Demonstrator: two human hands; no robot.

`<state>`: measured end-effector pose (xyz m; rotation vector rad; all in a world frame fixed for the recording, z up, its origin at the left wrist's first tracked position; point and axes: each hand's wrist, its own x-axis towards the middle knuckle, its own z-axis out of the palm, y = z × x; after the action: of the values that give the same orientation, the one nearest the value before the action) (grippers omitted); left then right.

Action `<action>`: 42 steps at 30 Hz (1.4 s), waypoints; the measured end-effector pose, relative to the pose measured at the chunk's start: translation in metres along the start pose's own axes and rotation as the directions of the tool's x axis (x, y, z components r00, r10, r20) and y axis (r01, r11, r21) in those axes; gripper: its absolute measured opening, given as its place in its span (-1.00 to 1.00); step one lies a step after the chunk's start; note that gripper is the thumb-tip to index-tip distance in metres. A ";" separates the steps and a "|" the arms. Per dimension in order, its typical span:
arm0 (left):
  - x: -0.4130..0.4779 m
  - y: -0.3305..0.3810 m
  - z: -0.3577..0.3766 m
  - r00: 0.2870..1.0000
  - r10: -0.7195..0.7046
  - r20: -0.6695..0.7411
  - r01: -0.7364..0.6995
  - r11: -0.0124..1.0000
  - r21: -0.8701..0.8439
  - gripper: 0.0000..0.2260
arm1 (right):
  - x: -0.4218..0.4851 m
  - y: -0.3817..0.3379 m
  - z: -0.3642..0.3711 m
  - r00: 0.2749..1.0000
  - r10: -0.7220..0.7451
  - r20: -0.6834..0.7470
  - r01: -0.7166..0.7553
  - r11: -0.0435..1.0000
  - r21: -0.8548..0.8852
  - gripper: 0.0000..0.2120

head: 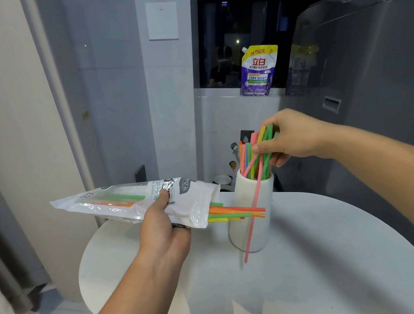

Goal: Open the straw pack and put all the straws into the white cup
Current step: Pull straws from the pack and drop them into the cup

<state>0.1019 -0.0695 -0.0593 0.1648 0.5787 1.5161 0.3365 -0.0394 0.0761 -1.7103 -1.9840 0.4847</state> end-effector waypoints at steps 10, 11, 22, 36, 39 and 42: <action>0.002 0.000 -0.002 1.000 0.009 0.021 -0.010 1.000 0.019 -0.70 | -0.016 0.011 0.023 0.979 -0.053 -0.199 0.045 0.998 -0.045 -0.73; 0.001 0.000 -0.001 1.000 0.009 0.023 -0.009 1.000 0.017 -0.70 | -0.017 0.010 0.023 0.977 -0.053 -0.206 0.044 0.998 -0.048 -0.70; 0.001 0.000 -0.001 1.000 0.007 0.014 -0.007 1.000 0.016 -0.69 | -0.019 0.004 0.008 0.970 -0.055 -0.238 0.048 0.998 -0.036 -0.70; 0.000 0.002 -0.002 1.000 -0.006 0.022 0.006 1.000 -0.004 -0.79 | -0.022 -0.020 -0.066 0.878 -0.127 -0.461 0.118 0.992 -0.048 -0.84; 0.001 0.001 -0.002 1.000 -0.002 0.022 0.002 1.000 0.001 -0.78 | -0.031 -0.033 -0.101 0.794 -0.179 -0.581 0.140 0.984 -0.111 -0.83; 0.002 0.000 -0.002 1.000 0.001 0.029 -0.001 1.000 0.008 -0.75 | -0.038 -0.047 -0.125 0.711 -0.262 -0.653 0.151 0.963 -0.223 -0.89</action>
<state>0.1007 -0.0681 -0.0614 0.1927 0.5613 1.5103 0.3729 -0.0898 0.2008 -1.4226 -1.6408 -0.3594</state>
